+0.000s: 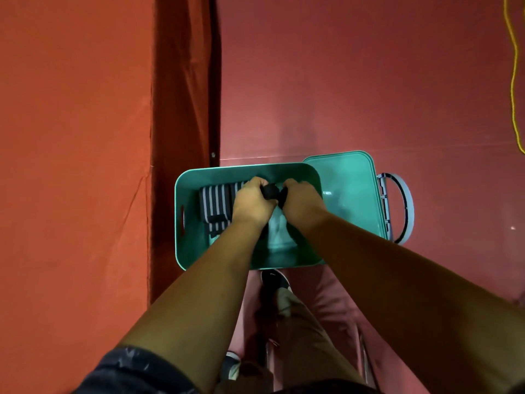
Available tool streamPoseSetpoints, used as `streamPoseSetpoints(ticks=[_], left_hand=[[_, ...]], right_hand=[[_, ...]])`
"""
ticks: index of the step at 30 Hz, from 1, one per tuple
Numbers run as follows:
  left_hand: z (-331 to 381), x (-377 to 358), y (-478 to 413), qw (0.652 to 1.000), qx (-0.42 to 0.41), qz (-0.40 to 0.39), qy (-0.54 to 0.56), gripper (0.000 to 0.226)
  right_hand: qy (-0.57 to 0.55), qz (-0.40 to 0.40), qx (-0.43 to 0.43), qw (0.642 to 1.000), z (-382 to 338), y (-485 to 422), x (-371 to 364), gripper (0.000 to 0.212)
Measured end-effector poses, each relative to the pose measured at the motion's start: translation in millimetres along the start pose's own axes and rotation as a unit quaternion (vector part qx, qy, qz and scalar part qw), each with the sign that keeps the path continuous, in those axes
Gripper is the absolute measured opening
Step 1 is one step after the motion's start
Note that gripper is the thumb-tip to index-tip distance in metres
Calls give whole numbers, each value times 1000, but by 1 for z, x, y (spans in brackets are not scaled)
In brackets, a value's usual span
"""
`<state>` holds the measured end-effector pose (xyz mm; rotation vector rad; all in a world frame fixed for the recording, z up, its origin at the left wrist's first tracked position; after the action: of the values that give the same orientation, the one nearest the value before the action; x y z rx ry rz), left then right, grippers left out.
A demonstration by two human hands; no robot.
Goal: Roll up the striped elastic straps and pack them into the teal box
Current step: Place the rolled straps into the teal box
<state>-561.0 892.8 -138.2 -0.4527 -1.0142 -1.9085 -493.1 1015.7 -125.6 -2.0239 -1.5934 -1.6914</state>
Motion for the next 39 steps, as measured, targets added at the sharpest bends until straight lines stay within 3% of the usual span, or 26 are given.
streamPoseSetpoints(ticks=[11,18,26,29,39], left_hand=[[-14,-15,-17,993,-70,-1,-99,35],[-12,-4,-10,995,-62,11,-76,39],[-19,56,21,998,-39,24,-47,25],[-23,87,42,999,-34,34,-24,20],[-92,196,135,995,27,94,1,13]], right_hand=[[-1,-47,-59,997,10,-37,-23,44],[20,-27,-58,998,7,-28,-18,50],[71,-61,-31,995,-6,13,18,32],[86,-80,-16,993,-21,29,29,21],[35,-145,84,985,-150,103,-6,30]])
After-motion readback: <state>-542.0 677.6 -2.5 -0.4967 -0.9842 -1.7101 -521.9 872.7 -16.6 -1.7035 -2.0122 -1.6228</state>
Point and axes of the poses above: each hand's wrist, its own y-axis away from the middle knuckle, its own x-axis out of the back of the hand, z = x × y, the point moved 3 cm from there along -y, towards the middle knuckle, and after that the axes turned 6 degrees about z, right-handed, at the moved point
